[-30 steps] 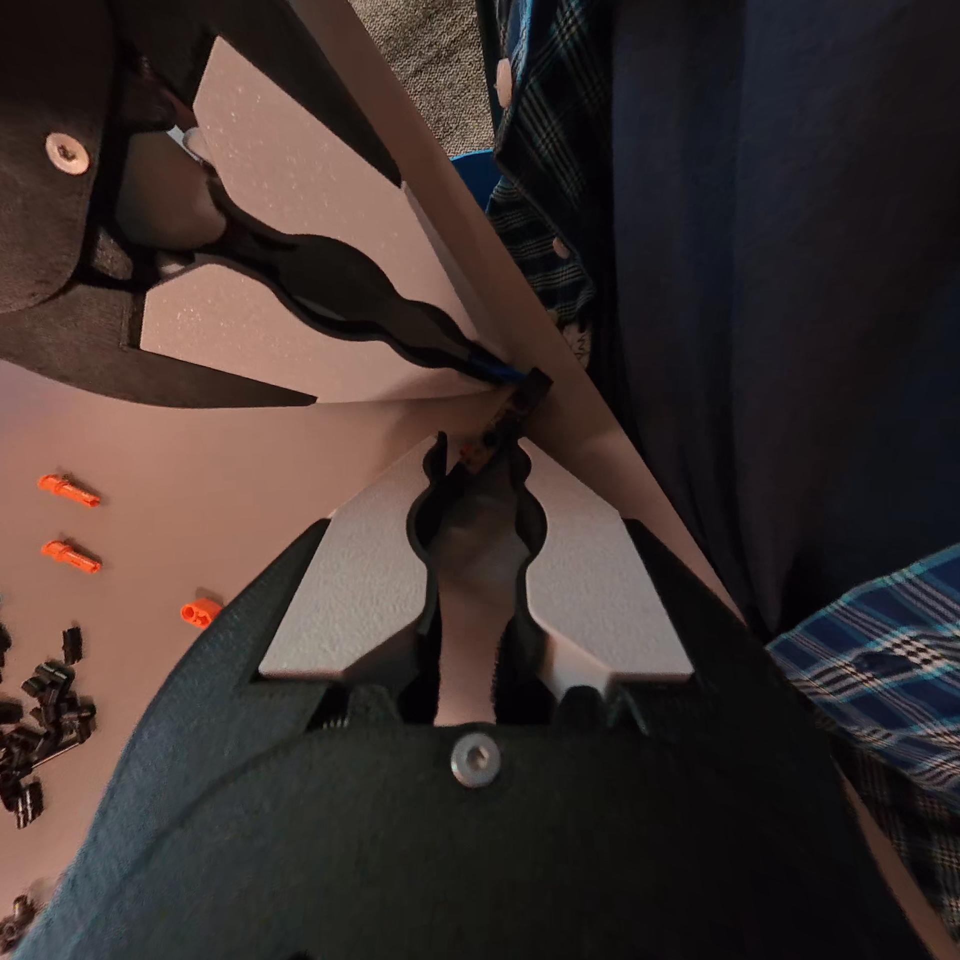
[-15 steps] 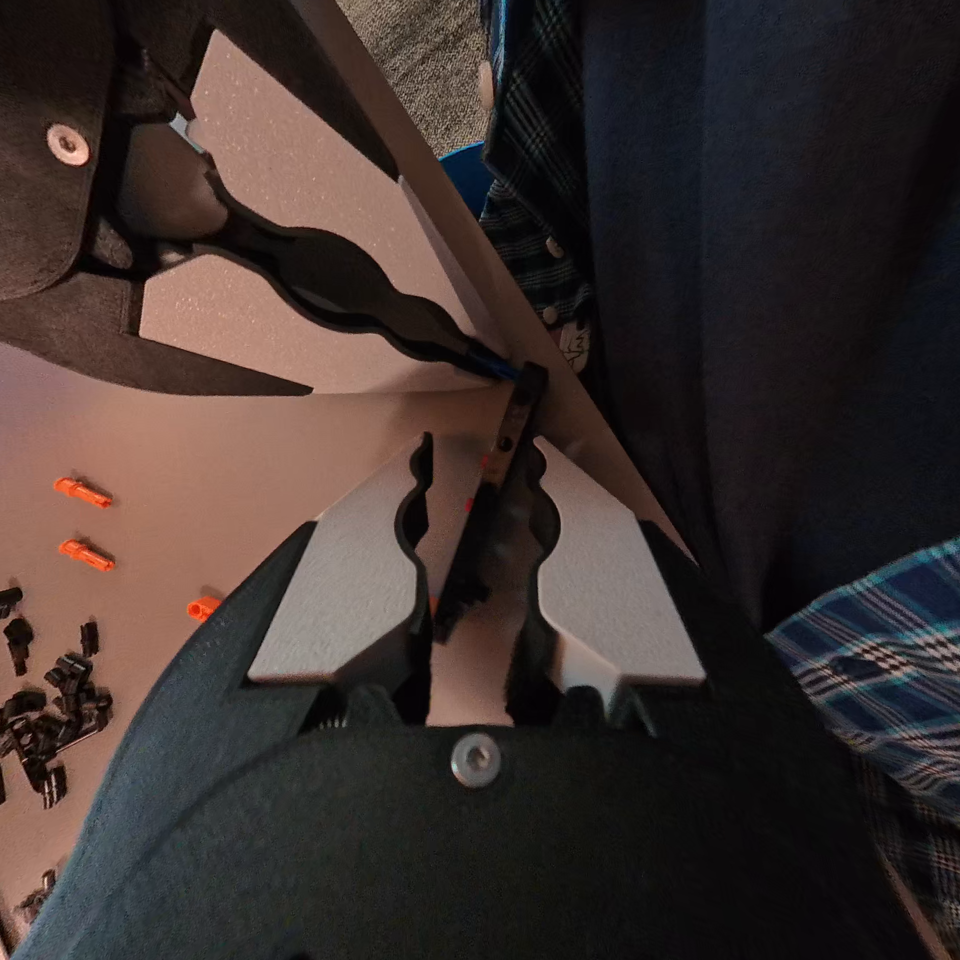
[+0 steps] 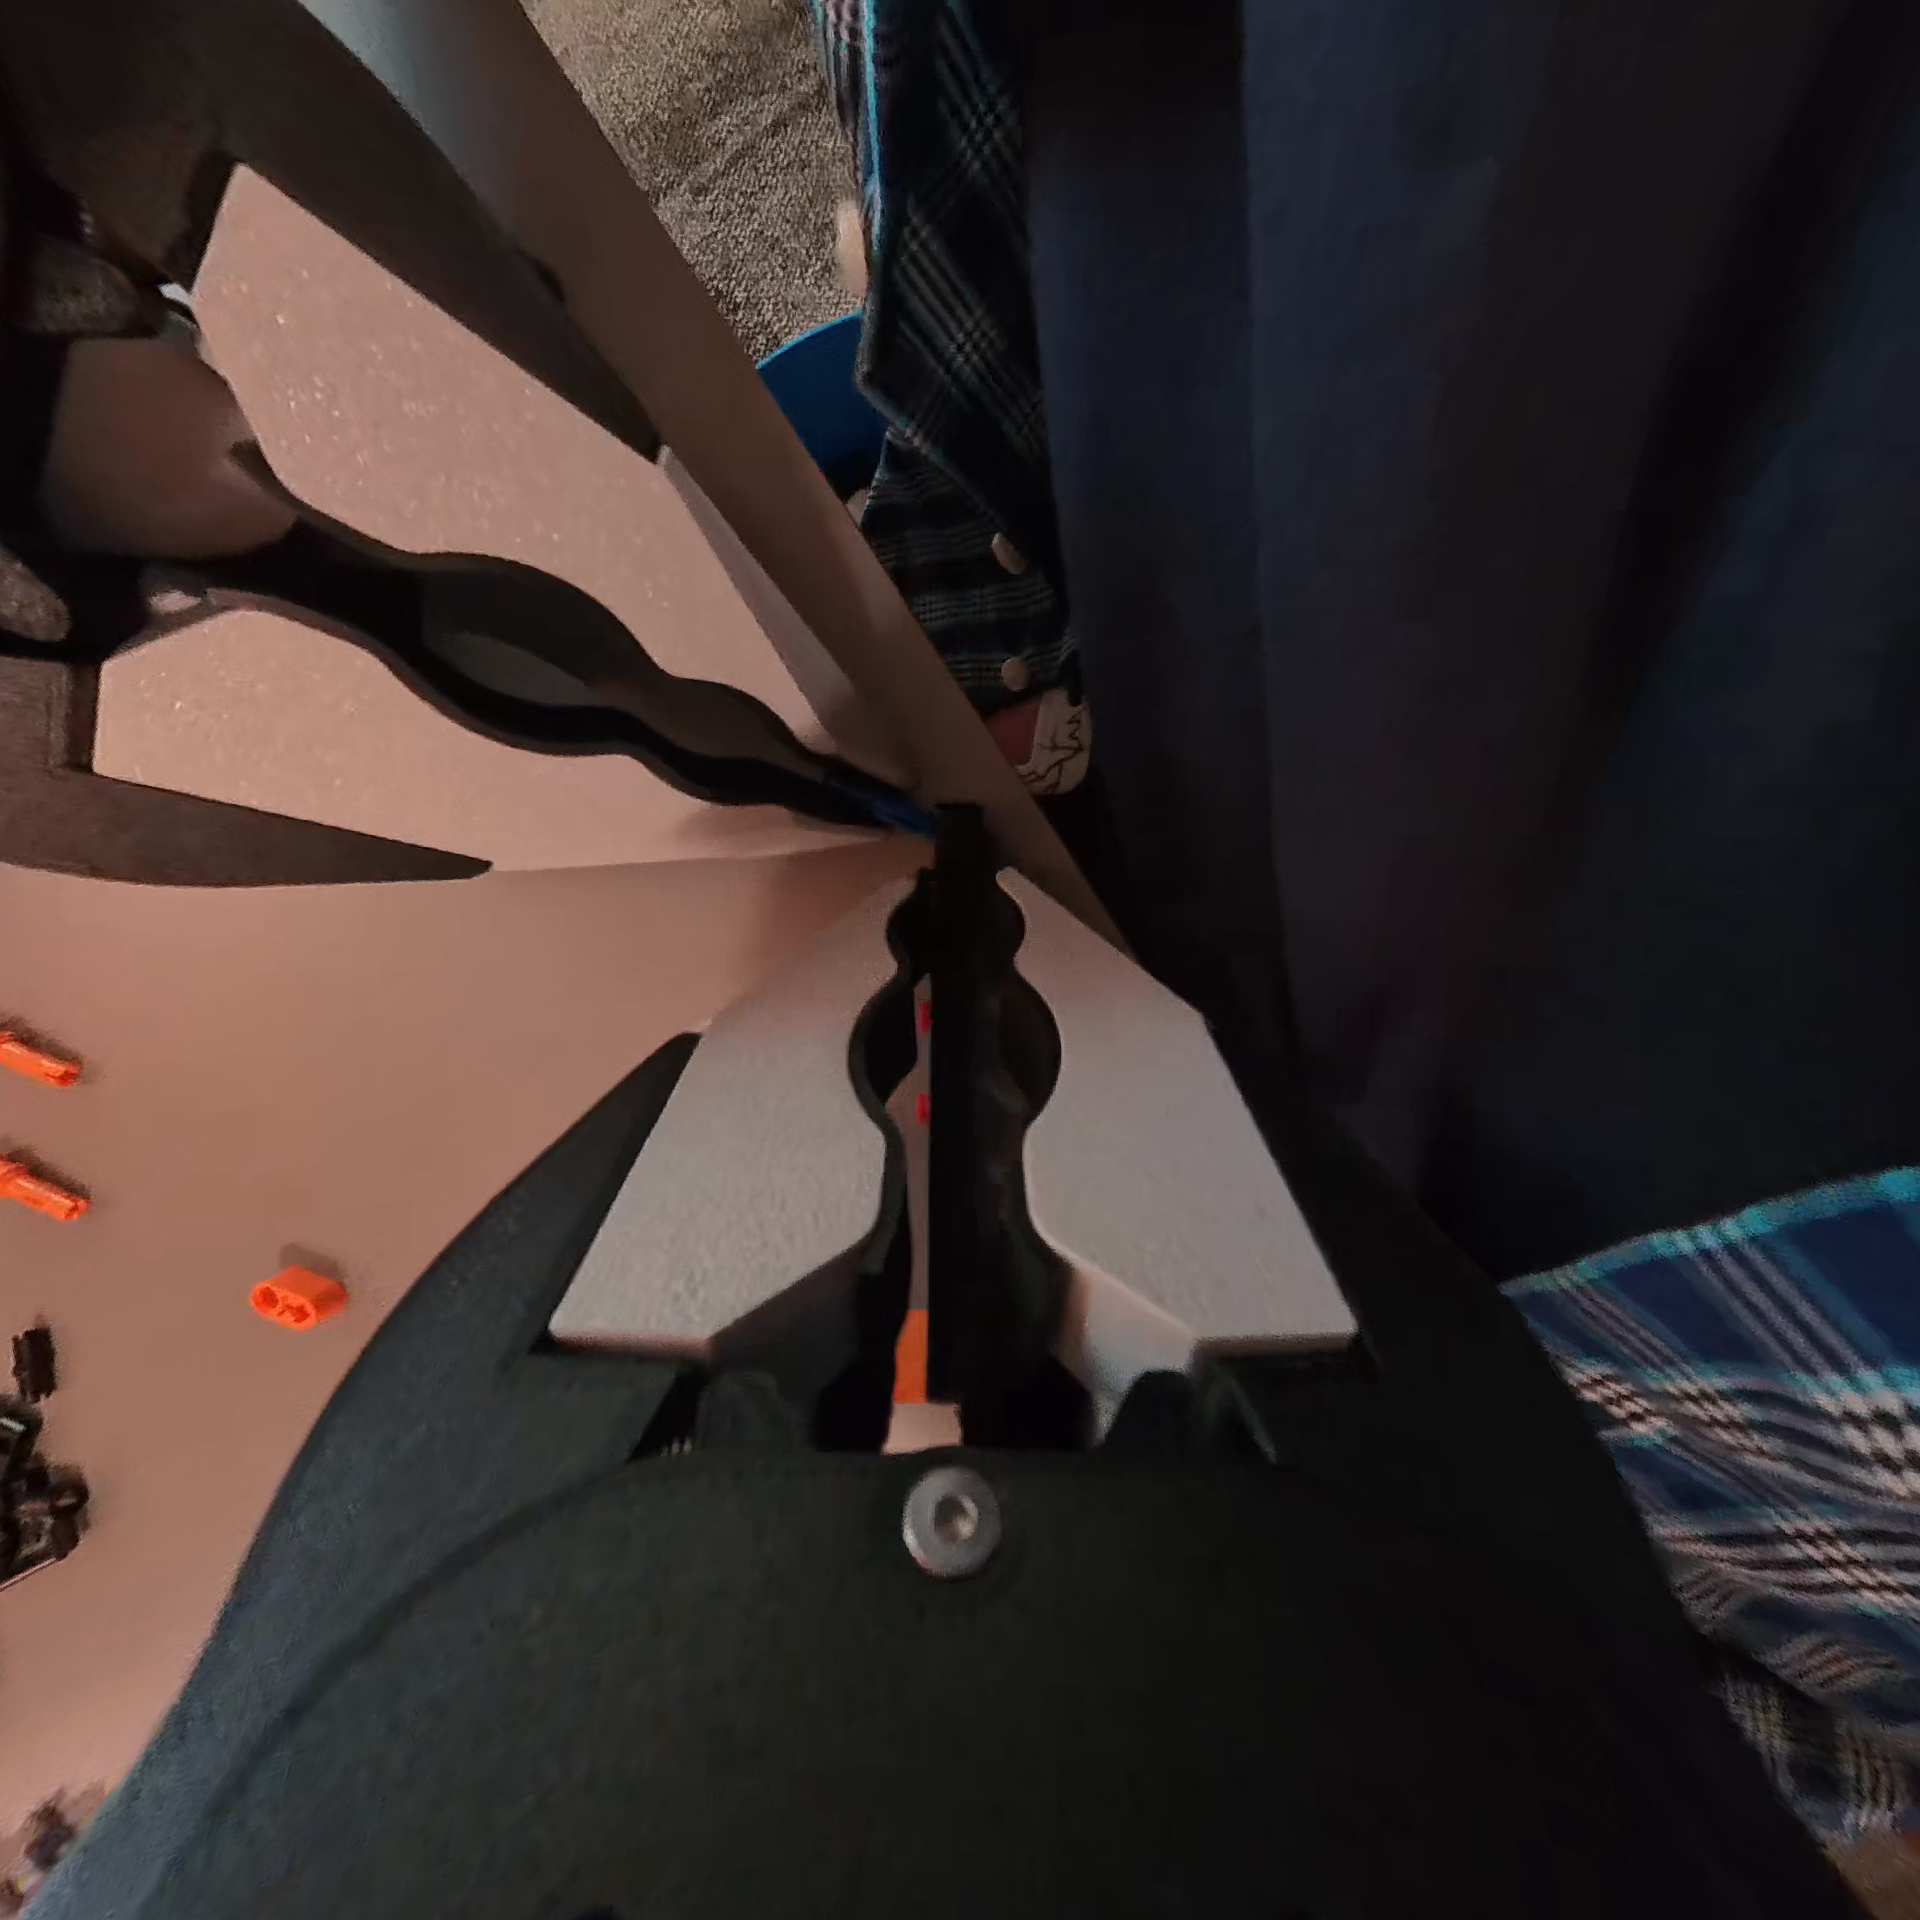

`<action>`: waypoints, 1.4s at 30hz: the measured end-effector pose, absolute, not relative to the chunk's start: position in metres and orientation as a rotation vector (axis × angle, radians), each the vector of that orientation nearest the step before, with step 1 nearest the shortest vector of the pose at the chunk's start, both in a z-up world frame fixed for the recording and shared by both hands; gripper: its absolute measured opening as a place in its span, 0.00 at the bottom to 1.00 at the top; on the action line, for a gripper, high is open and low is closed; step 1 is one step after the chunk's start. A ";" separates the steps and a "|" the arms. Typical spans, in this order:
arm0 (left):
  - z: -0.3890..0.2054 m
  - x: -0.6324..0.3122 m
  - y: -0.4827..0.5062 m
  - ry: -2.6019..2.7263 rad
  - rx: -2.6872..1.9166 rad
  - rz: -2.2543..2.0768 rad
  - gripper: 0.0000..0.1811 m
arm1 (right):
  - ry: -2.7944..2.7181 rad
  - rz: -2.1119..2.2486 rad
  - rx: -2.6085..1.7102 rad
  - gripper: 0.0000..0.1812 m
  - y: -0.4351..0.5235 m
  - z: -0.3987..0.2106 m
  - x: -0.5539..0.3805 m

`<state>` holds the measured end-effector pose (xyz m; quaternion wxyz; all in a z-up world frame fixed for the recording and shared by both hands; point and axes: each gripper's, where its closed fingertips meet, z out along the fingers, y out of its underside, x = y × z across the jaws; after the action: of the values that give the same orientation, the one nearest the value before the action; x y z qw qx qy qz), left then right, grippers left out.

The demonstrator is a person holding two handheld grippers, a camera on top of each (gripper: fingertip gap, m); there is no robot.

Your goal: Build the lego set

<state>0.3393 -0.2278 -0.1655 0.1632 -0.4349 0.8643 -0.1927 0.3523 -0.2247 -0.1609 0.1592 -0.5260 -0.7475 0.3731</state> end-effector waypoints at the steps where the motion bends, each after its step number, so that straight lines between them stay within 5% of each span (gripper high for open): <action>1: -0.165 0.340 -0.228 2.450 -1.250 -0.552 0.04 | -2.138 1.070 -1.505 0.01 -0.225 -0.161 0.352; 42: -0.164 0.346 -0.230 2.244 -1.101 -0.411 0.05 | -2.561 1.148 -1.298 0.01 -0.237 -0.162 0.351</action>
<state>0.3458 -0.2305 -0.1638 0.2997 -0.4148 0.8451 -0.1548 0.3510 -0.2369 -0.1619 0.0247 -0.4196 -0.8280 0.3712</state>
